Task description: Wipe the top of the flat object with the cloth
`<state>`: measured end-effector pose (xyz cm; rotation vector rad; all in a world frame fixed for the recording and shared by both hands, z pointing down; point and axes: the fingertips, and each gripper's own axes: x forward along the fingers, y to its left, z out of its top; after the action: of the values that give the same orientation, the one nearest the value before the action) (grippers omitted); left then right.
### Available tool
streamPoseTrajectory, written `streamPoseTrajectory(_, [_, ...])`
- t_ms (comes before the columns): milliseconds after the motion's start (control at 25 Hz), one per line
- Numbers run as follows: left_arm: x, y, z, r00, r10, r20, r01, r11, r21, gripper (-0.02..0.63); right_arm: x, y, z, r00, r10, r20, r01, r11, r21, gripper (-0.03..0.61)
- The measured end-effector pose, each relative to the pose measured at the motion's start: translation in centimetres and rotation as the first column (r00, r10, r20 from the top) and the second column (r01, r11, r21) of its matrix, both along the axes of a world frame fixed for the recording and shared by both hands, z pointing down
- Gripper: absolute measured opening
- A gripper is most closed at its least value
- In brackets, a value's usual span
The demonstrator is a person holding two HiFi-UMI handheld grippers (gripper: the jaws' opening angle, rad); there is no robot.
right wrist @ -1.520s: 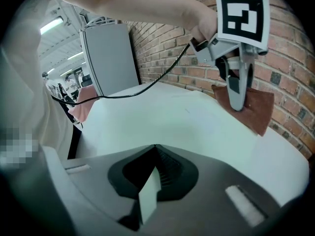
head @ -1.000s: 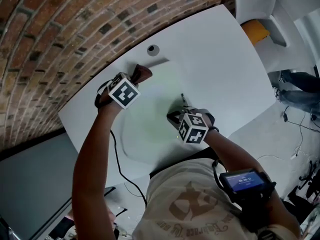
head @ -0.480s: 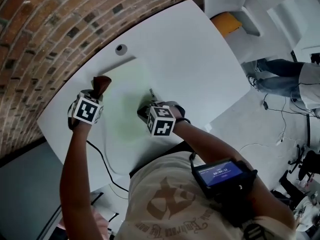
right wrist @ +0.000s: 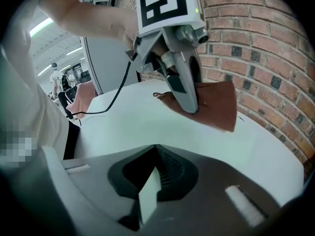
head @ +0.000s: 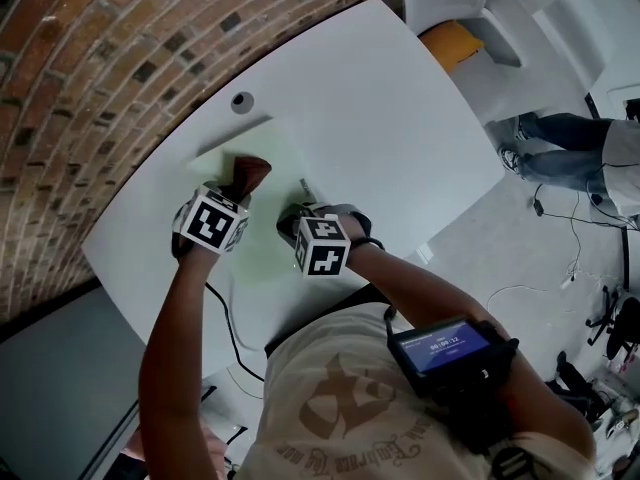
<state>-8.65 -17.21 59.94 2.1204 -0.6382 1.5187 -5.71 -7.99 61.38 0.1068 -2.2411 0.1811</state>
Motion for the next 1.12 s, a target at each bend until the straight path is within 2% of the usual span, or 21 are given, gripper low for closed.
streamPoseTrajectory(80, [1.9,0.3,0.1,0.999,0.034,-0.021,-0.035,0.999,-0.02,0.066,0.1,0.0,-0.2,1.0,-0.005,-0.001,0.005,1.0,0.017,0.008])
streamPoseTrajectory(240, [3.8,-0.1,0.1,0.996,0.086,-0.016,-0.087,0.996,-0.022,0.066,0.5,0.6,-1.3,1.0,-0.02,0.002,0.019,0.998,0.061,0.008])
streamPoseTrajectory(400, [4.1,-0.2,0.1,0.996,0.085,-0.016,-0.085,0.996,-0.032,0.066,1.8,2.3,-2.0,1.0,-0.025,-0.007,0.025,0.999,0.047,0.008])
streamPoseTrajectory(520, [4.9,-0.1,0.2,0.996,0.085,-0.027,-0.086,0.996,-0.032,0.066,3.2,3.7,-1.7,0.998,-0.03,-0.052,0.032,0.999,0.034,0.008])
streamPoseTrajectory(680, [7.2,0.2,0.2,0.993,0.108,-0.053,-0.11,0.993,-0.032,0.066,4.1,4.6,-0.6,0.993,-0.04,-0.108,0.045,0.998,0.042,0.008])
streamPoseTrajectory(880, [10.2,1.4,0.1,0.986,0.142,-0.086,-0.147,0.988,-0.051,0.066,4.4,4.9,-0.1,0.992,-0.038,-0.123,0.044,0.998,0.043,0.008])
streamPoseTrajectory(1120, [9.5,2.9,0.1,0.988,0.106,-0.108,-0.115,0.991,-0.073,0.066,4.4,4.9,0.2,0.991,-0.03,-0.132,0.036,0.998,0.043,0.008])
